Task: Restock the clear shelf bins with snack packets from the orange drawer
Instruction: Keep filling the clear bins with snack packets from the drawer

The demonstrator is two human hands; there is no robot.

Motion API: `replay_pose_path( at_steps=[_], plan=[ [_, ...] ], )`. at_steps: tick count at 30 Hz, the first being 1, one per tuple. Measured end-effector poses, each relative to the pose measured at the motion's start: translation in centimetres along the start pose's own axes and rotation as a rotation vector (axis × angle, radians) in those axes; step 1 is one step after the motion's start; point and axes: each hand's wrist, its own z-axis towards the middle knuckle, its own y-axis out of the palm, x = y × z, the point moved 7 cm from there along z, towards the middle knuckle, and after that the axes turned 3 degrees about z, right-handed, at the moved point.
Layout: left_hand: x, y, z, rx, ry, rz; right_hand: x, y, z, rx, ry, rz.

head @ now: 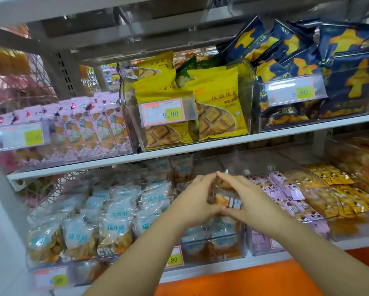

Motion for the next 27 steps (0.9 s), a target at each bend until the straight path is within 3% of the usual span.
replay_pose_path(
  at_steps=[2,5,9,15,23,27],
  plan=[
    [-0.6,1.3,-0.3,-0.114,-0.031,0.064,0.3,0.7,-0.1,-0.099,0.034,-0.043],
    [-0.2,1.8,-1.1,-0.054,-0.024,-0.018,0.2,0.6,-0.2,-0.143,0.050,0.044],
    [0.7,1.4,-1.4,0.089,-0.038,-0.144,-0.1,-1.0,0.0,0.000,0.061,0.184],
    [1.4,-0.4,-2.4,0.149,-0.016,-0.031,0.0,-3.9,-0.5,0.248,0.110,0.239],
    [-1.5,-6.7,-5.2,0.402,-0.151,0.001,1.3,-3.3,-0.9,0.233,0.327,0.272],
    [-2.4,-7.4,-4.8,0.398,-0.182,0.027,0.6,-3.0,-0.3,0.214,0.282,0.084]
  ],
)
